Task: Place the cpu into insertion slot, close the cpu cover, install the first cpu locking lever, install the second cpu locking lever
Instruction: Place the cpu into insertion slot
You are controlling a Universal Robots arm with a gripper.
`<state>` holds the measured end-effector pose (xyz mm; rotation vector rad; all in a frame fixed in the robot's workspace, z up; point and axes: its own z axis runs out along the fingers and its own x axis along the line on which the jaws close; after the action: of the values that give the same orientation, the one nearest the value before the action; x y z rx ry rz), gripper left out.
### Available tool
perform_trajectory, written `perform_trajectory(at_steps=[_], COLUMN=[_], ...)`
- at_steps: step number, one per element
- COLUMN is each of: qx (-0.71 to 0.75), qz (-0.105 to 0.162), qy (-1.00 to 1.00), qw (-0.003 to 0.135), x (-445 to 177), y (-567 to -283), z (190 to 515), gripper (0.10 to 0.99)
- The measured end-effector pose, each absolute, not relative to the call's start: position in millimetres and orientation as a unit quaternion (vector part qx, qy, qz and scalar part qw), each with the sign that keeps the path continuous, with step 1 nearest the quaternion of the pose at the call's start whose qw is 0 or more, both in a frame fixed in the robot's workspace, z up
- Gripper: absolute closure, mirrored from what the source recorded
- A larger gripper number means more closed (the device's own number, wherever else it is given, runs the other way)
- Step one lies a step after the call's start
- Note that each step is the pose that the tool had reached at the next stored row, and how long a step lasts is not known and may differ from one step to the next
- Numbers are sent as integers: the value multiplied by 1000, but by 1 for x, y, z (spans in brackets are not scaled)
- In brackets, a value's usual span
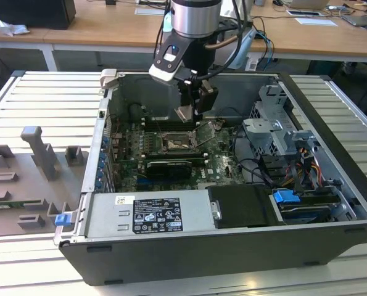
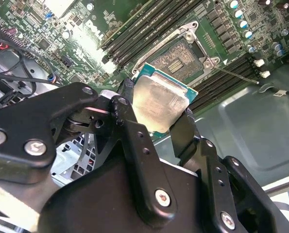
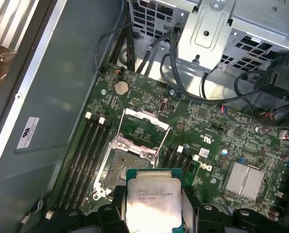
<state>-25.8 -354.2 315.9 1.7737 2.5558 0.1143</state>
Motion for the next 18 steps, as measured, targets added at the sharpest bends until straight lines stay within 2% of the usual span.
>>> perform_trajectory(at_steps=[18], qx=[594], qz=[36], qy=[803], qw=[15], x=[-26], y=[-354], z=[312], gripper=[545])
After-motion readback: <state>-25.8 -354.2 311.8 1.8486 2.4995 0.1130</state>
